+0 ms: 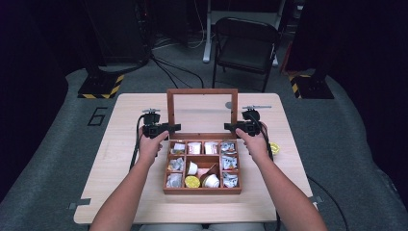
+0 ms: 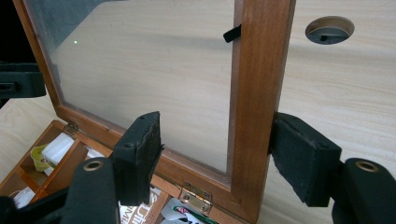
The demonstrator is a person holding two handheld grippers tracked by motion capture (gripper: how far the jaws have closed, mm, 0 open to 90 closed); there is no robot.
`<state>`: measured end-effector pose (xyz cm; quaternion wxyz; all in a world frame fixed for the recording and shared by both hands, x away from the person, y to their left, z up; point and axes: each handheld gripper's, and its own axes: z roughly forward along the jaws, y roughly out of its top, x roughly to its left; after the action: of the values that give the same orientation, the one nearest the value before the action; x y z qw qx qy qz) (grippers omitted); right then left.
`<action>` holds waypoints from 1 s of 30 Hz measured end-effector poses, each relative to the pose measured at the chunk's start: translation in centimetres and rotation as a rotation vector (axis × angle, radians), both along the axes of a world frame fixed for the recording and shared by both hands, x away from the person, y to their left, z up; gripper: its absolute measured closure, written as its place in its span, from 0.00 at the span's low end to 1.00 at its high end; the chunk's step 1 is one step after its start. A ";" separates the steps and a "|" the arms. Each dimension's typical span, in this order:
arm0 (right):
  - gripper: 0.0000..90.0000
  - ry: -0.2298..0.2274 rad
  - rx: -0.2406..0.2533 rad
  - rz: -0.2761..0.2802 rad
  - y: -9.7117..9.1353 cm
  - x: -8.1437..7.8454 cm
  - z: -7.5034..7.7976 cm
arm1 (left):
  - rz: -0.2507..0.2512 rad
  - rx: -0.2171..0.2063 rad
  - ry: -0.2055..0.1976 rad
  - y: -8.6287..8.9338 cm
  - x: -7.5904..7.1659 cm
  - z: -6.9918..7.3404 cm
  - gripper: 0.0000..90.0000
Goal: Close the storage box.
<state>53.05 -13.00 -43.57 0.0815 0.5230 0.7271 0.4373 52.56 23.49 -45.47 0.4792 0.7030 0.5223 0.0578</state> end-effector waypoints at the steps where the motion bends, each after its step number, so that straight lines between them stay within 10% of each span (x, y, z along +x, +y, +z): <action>1: 0.37 0.000 -0.001 0.001 0.0 -0.1 0.1 | 0.008 -0.012 -0.005 0.0 0.0 0.1 0.43; 30: 0.38 -0.103 0.014 0.019 -0.8 -1.6 3.5 | -0.024 -0.056 -0.099 0.5 -1.9 2.8 0.43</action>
<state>51.44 -13.80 -40.11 0.1111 0.4935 0.7236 0.4696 50.66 24.03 -42.63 0.5243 0.6920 0.4909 0.0721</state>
